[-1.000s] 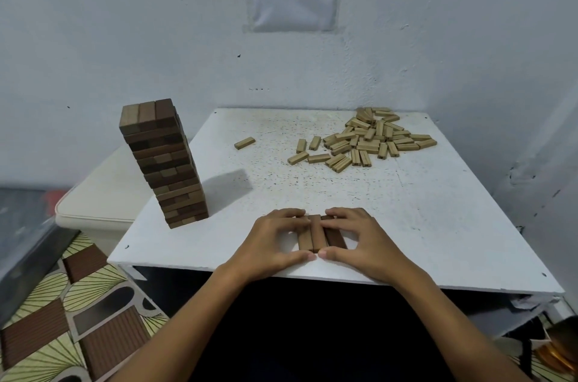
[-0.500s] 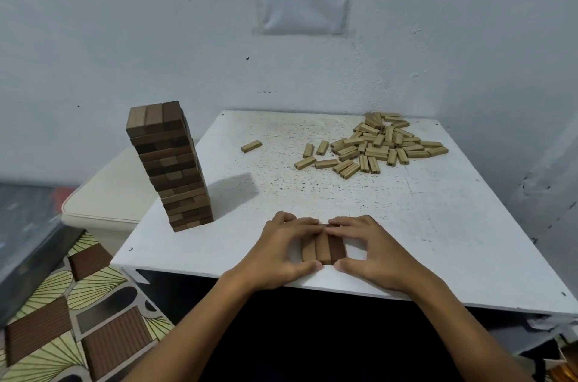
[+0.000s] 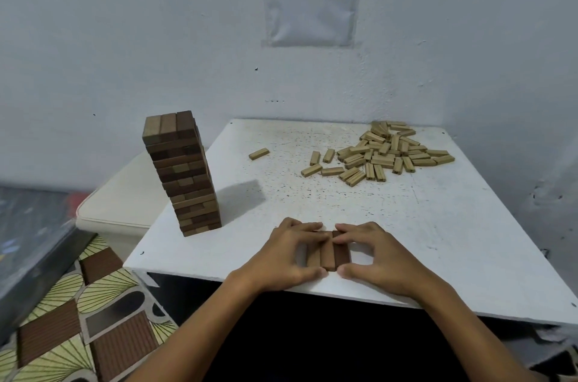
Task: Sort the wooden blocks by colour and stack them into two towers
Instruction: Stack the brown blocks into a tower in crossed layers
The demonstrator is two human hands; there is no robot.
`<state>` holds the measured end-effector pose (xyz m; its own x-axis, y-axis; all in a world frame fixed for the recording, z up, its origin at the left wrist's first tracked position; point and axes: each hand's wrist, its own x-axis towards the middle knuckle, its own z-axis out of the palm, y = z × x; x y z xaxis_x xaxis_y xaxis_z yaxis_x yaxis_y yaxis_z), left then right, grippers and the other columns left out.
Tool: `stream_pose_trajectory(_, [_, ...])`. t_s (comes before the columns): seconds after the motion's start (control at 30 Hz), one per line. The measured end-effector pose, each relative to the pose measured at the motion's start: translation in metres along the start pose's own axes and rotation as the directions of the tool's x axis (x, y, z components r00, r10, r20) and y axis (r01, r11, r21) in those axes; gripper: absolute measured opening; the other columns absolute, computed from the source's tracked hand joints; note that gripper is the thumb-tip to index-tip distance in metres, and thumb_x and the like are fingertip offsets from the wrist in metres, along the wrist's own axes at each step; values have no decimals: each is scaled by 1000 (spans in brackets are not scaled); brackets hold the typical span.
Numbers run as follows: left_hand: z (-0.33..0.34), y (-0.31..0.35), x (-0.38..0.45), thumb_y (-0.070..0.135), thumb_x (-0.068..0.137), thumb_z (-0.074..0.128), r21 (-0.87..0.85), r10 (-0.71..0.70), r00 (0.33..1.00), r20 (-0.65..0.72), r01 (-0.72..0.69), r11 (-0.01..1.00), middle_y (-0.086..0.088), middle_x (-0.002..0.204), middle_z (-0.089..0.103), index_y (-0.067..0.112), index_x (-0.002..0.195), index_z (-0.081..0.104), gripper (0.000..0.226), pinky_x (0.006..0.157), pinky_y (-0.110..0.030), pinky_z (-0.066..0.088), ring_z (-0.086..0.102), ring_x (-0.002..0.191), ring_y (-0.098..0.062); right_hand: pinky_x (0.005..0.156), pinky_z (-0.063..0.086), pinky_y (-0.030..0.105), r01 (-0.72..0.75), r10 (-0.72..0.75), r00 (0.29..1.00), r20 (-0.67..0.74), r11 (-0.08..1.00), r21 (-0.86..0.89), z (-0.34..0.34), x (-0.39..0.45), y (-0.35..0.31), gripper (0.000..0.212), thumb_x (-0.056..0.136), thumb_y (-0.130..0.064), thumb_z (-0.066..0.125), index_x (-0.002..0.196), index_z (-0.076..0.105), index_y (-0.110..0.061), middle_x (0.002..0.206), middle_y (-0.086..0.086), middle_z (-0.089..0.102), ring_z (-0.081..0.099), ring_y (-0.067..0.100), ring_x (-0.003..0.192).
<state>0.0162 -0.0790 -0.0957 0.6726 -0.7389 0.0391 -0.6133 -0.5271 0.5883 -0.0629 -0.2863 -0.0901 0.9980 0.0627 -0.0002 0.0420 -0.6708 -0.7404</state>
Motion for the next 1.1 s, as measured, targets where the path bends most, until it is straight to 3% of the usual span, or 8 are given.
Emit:
stream_pose_trajectory(0.2, [11, 15, -4, 60, 67, 78, 10, -89, 975, -202, 93, 996, 14, 142, 41, 37, 131, 56, 71, 102, -29, 24, 26, 129, -6, 112, 35, 34, -9, 10, 999, -42, 1000, 14, -7, 5, 5, 39, 86, -15, 69, 120, 66, -35, 139, -19, 51, 40, 5, 131])
stream_pose_trajectory(0.33, [23, 25, -4, 65, 66, 74, -5, -93, 948, -304, 96, 995, 12, 126, 47, 36, 116, 66, 59, 97, -28, 29, 31, 115, -3, 105, 38, 29, -1, -1, 1000, -30, 999, -41, -9, 7, 7, 38, 85, -14, 71, 119, 68, -30, 124, -19, 57, 44, 4, 123])
stream_pose_trajectory(0.47, [26, 28, 0, 59, 68, 77, -43, -93, 942, -321, 83, 996, 10, 130, 50, 33, 111, 71, 50, 103, -33, 30, 34, 120, -4, 94, 39, 24, 15, -20, 996, -85, 998, -56, -5, 5, 8, 29, 82, -18, 75, 108, 73, -29, 109, -22, 61, 47, 2, 111])
stream_pose_trajectory(0.77, [5, 9, 11, 39, 57, 68, -134, 0, 991, -131, -18, 991, 12, 145, 43, 25, 134, 56, 79, 111, -47, 34, 48, 128, -5, 82, 39, 16, 26, -51, 983, -174, 989, -145, 8, -8, -1, 22, 85, -17, 69, 103, 75, -29, 92, -13, 58, 47, 1, 97])
stream_pose_trajectory(0.87, [-6, 6, 14, 32, 59, 65, -110, 39, 999, -5, -40, 993, 12, 152, 37, 27, 143, 44, 87, 120, -52, 12, 40, 134, 0, 82, 44, 23, 13, -29, 992, -121, 991, -131, 11, -10, -5, 30, 87, -9, 60, 105, 75, -28, 92, -10, 58, 50, 3, 97])
stream_pose_trajectory(0.93, [-11, 7, 14, 28, 61, 62, -98, 56, 996, 65, -49, 994, 11, 154, 35, 27, 147, 37, 89, 119, -46, -7, 34, 138, 1, 80, 44, 25, -4, -10, 994, -107, 991, -133, 14, -10, -7, 32, 88, -7, 56, 104, 75, -28, 92, -9, 57, 51, 5, 94])
stream_pose_trajectory(1.0, [-12, 9, 14, 27, 65, 61, -124, 87, 995, 53, -80, 989, 10, 154, 35, 30, 146, 37, 85, 118, -41, -9, 29, 139, 3, 77, 40, 21, -8, -2, 985, -175, 999, -54, 16, -9, -10, 30, 91, -6, 55, 102, 74, -27, 93, -9, 56, 52, 4, 91])
stream_pose_trajectory(1.1, [-5, 11, 10, 36, 75, 61, -357, 21, 989, -145, -72, 931, 16, 144, 45, 42, 133, 44, 60, 121, -30, 18, 35, 133, 10, 89, 41, 15, 3, 106, 936, -337, 951, 308, 20, -3, -20, 27, 97, -12, 54, 110, 64, -33, 112, -12, 60, 54, -7, 104])
